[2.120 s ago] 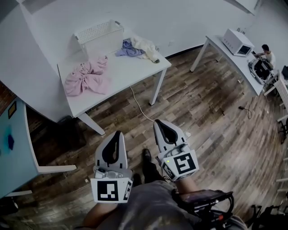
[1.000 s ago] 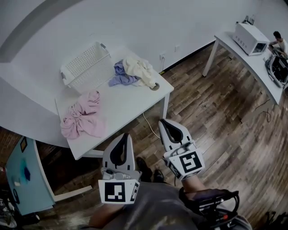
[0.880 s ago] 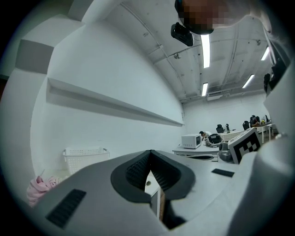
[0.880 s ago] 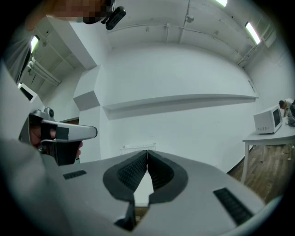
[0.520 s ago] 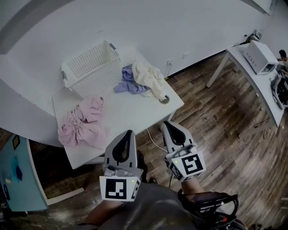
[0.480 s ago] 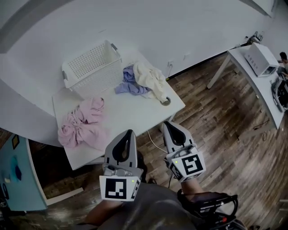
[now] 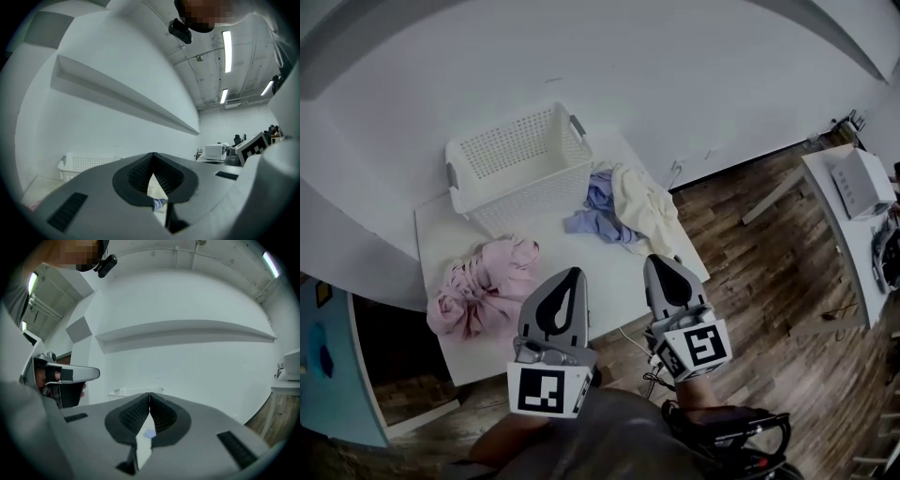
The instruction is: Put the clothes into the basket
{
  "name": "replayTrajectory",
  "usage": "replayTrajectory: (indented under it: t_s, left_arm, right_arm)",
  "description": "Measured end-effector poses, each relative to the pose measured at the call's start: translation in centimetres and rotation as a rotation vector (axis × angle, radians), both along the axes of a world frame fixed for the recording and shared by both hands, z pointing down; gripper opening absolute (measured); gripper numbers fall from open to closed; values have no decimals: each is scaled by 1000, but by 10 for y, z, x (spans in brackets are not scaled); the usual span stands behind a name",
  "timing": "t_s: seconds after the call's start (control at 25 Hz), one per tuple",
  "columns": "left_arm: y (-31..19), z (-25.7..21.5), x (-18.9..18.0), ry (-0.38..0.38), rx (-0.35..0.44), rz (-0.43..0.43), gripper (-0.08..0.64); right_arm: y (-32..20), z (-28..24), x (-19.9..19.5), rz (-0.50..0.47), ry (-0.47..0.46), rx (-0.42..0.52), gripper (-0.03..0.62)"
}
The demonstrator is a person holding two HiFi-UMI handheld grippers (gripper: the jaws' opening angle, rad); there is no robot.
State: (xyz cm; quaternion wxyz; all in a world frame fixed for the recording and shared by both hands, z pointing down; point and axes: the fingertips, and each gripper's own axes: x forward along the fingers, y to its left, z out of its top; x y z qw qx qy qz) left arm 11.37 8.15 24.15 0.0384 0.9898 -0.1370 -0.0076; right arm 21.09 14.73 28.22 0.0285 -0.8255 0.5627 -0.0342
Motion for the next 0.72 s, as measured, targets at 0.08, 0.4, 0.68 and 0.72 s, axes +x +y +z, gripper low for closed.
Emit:
replayTrajectory:
  t_s: [0.08,0.4,0.68,0.72]
  left_arm:
    - [-16,-2,6,8,-5,-10,8]
    - [-43,-5,31,13,14,0,8]
    - [-46,5,59,-12,7,8,8]
    - [-47,8,64,-18,3,7,8]
  right_arm:
    - [-17,-4,7,-12,9,-4,8]
    - [-42,-9,35,2,36,-22,8]
    - [-41,4,68,22,10,-43,8]
    - [-42,8,73,20,4,-49,8]
